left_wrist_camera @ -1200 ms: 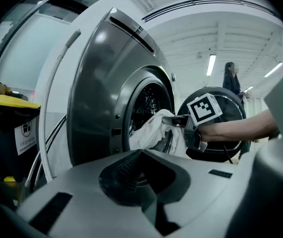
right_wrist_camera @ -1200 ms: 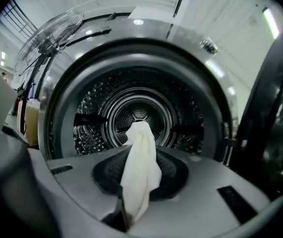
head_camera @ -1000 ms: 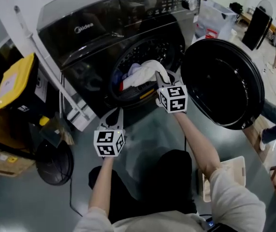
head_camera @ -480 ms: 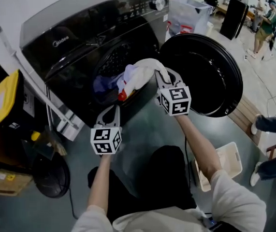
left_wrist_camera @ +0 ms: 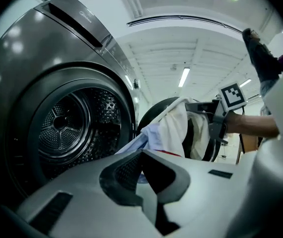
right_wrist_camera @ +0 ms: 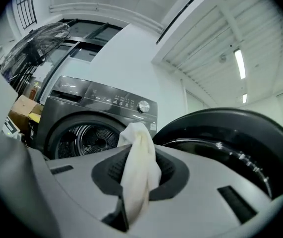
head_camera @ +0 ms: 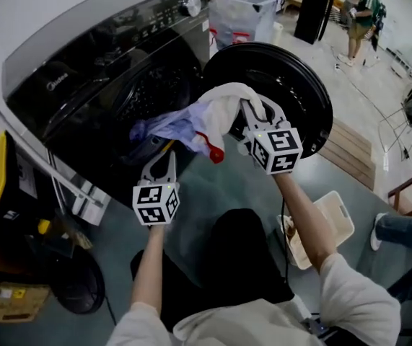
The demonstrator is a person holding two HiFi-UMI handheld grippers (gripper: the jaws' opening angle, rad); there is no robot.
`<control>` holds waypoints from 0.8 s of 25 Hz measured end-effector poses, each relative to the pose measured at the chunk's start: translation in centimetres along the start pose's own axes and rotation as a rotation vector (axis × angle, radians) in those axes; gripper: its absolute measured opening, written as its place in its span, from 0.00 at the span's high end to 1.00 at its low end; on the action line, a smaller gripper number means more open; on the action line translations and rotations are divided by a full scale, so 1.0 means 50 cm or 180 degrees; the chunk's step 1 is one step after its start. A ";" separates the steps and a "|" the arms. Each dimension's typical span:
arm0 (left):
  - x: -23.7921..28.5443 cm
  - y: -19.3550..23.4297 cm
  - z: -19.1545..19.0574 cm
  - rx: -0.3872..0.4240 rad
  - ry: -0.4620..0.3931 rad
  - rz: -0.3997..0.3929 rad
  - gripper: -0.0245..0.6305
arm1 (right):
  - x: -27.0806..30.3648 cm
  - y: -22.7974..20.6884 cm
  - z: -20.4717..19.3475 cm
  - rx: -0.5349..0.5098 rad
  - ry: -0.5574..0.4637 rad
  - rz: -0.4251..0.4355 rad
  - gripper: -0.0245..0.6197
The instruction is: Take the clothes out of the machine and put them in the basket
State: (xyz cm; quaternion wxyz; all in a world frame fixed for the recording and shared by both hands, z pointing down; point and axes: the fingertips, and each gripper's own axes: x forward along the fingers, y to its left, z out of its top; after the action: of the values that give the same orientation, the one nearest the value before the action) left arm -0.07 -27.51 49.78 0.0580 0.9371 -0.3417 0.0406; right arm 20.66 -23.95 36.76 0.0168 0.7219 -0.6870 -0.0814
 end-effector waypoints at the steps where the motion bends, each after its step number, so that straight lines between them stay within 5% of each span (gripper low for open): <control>1: 0.005 -0.010 0.001 0.0005 0.0001 -0.0039 0.93 | -0.014 -0.013 0.007 -0.0006 -0.0013 -0.0048 0.85; 12: 0.075 -0.101 0.024 0.0054 -0.0045 -0.0463 0.93 | -0.182 -0.158 0.089 -0.0140 -0.0130 -0.0614 0.85; 20: 0.124 -0.202 0.027 0.0184 0.0000 -0.0798 0.93 | -0.290 -0.232 0.078 -0.0261 0.0020 -0.0961 0.85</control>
State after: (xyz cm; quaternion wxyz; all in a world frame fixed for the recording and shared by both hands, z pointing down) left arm 11.22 -23.93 48.33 0.0357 0.9738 -0.2206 0.0429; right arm 30.95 -8.52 32.71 0.0361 0.8160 -0.5666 -0.1087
